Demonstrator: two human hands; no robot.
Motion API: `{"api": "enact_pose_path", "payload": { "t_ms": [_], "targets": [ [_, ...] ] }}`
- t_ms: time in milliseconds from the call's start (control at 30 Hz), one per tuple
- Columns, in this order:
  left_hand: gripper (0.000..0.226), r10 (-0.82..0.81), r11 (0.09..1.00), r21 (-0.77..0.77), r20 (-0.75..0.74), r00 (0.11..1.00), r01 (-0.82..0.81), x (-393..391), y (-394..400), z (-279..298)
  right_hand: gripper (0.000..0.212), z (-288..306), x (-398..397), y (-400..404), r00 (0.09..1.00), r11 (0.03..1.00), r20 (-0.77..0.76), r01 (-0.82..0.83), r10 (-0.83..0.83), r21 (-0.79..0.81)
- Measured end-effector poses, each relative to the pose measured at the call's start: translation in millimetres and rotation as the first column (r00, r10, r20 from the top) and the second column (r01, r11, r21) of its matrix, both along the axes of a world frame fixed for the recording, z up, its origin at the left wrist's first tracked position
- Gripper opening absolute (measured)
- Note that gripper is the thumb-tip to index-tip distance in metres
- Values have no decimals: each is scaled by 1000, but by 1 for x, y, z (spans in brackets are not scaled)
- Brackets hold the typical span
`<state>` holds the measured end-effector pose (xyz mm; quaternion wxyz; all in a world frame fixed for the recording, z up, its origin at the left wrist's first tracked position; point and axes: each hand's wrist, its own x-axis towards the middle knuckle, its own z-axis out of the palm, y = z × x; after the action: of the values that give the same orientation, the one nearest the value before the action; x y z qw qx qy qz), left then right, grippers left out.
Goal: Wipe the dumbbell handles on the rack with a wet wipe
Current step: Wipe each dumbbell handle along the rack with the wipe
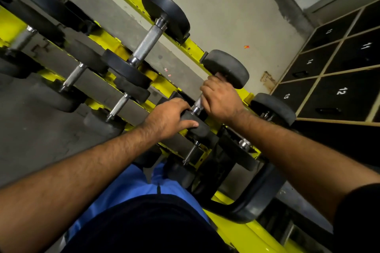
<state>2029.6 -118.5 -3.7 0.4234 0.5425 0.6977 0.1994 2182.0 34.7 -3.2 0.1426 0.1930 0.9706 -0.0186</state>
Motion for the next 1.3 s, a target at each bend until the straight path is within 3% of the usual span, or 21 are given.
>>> {"api": "enact_pose_path", "payload": {
  "t_ms": [100, 267, 400, 533, 667, 800, 933, 1067, 1200, 1300],
  "targets": [
    [60, -11, 1000, 0, -18, 1000, 11, 1, 1, 1, 34, -5, 7, -12, 992, 992, -42, -118, 116, -53],
    [62, -4, 1000, -3, -11, 1000, 4, 1, 0, -4, 37, 3, -14, -9, 994, 994, 89, 59, -68, 91],
    [61, 2, 1000, 12, -19, 1000, -2, 3, -1, -3, 44, 3, -6, -14, 992, 997, 104, -66, 69, -29],
    [61, 1, 1000, 18, -21, 1000, 0, 3, -2, -3, 44, 6, -15, -12, 988, 992, 130, 71, -84, 103],
    [60, -12, 1000, 22, -42, 999, 13, 3, -2, -4, 51, 4, -28, -18, 982, 1000, 188, -18, 19, -7],
    [64, -23, 1000, 12, -49, 999, 23, 2, 0, 0, 42, 11, -24, 1, 986, 995, 131, 103, -101, -13],
    [63, -26, 1000, 3, -52, 998, 26, 1, 0, 1, 35, 7, -5, -12, 992, 983, 75, -90, 103, -157],
    [60, -41, 999, 22, -46, 998, 42, 1, -1, 1, 31, 10, -1, 6, 999, 999, -14, 31, -32, -44],
    [60, -24, 999, 33, -40, 999, 25, 1, -3, -1, 41, -1, 13, -21, 991, 971, -31, -136, 133, -198],
    [61, -22, 998, 52, -44, 999, 24, 3, -4, -3, 42, 4, 17, -3, 997, 991, -4, -72, 72, -114]
  ]
}}
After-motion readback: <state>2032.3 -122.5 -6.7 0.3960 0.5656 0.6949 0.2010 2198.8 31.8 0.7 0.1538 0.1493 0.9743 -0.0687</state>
